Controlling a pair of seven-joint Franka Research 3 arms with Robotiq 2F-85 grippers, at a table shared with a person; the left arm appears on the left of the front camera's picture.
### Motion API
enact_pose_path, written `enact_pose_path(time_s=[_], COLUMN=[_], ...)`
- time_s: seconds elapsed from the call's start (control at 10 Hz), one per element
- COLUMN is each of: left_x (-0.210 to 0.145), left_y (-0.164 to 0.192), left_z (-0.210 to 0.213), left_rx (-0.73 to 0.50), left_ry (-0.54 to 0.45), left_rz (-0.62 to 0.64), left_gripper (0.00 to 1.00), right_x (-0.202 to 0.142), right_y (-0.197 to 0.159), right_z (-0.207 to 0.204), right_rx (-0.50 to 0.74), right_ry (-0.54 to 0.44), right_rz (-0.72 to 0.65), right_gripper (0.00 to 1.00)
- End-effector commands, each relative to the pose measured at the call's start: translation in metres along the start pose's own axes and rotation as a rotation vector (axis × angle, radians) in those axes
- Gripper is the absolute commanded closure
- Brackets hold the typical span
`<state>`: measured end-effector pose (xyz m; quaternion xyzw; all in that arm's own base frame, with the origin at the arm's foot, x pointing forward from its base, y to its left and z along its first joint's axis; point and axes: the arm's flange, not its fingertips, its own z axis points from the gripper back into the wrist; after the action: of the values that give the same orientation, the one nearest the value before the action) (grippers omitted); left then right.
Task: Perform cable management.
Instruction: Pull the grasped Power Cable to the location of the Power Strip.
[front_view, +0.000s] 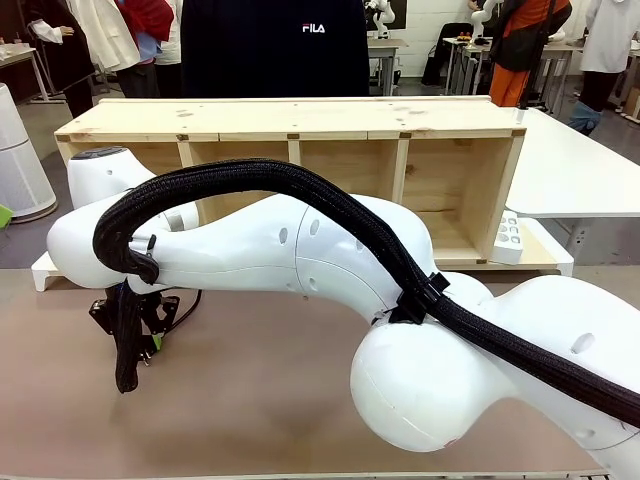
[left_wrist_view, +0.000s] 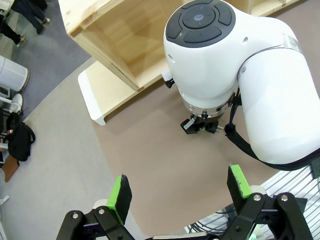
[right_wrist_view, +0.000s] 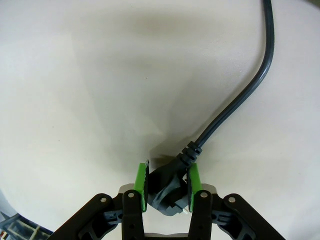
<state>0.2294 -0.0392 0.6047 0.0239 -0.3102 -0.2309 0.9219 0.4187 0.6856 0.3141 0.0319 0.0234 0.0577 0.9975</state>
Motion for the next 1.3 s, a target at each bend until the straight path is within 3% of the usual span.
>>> enact_pose_path(time_s=[0.0,0.5,0.6,1.2], left_x=[0.002,0.002,0.002,0.002], left_y=[0.000,0.000,0.000,0.000], left_z=[0.000,0.000,0.000,0.000], left_rx=[-0.003,-0.003,-0.003,-0.003], left_ry=[-0.012,-0.012,-0.012,-0.012], left_rz=[0.002,0.002,0.002,0.002], left_gripper=[0.00,0.00,0.00,0.00], right_x=[0.001,0.001,0.000,-0.057], right_y=[0.000,0.000,0.000,-0.038], right_z=[0.001,0.001,0.000,0.024], right_rx=[-0.004,-0.004,0.000,0.014], right_ry=[-0.014,-0.014,0.000,-0.029], right_rz=[-0.015,-0.015,0.000,-0.001], right_gripper=[0.81,0.81,0.61,0.61])
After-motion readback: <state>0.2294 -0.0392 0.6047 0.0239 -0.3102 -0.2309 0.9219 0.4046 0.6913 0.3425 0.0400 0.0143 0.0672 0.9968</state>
